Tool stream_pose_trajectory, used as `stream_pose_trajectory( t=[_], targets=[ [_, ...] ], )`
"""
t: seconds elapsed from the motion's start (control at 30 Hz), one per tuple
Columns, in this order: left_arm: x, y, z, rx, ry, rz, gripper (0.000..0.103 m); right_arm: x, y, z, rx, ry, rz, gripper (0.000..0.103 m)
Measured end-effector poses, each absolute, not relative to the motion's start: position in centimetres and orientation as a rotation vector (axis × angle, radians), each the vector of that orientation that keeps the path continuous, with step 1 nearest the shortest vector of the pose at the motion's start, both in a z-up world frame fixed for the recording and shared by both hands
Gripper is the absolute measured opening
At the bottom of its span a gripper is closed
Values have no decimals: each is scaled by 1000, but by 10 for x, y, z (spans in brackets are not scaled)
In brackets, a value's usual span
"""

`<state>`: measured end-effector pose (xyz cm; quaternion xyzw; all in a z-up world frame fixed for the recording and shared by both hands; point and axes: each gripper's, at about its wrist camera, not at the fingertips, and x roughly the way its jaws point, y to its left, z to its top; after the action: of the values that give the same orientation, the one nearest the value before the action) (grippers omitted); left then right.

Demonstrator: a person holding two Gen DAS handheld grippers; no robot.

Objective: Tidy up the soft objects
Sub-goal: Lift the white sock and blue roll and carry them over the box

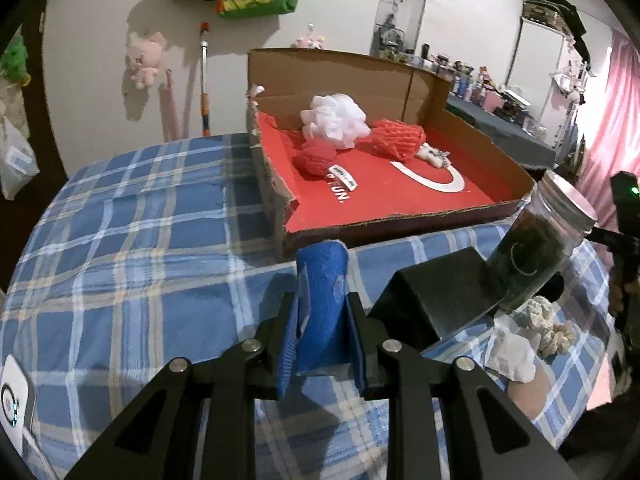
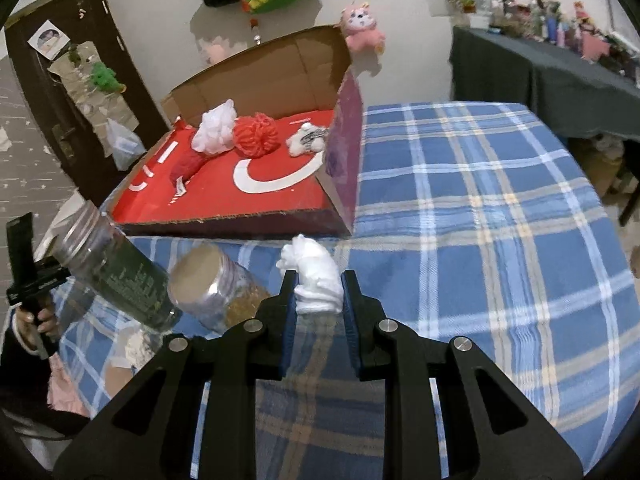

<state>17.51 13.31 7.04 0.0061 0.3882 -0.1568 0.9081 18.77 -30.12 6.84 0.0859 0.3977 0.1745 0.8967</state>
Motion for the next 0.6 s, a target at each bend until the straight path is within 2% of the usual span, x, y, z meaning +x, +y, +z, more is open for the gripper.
stream_pose_trajectory(
  t=[0.6],
  targets=[
    [200,123,103,30,808,-488,25,225,-284,91,219,876,570,20]
  ],
)
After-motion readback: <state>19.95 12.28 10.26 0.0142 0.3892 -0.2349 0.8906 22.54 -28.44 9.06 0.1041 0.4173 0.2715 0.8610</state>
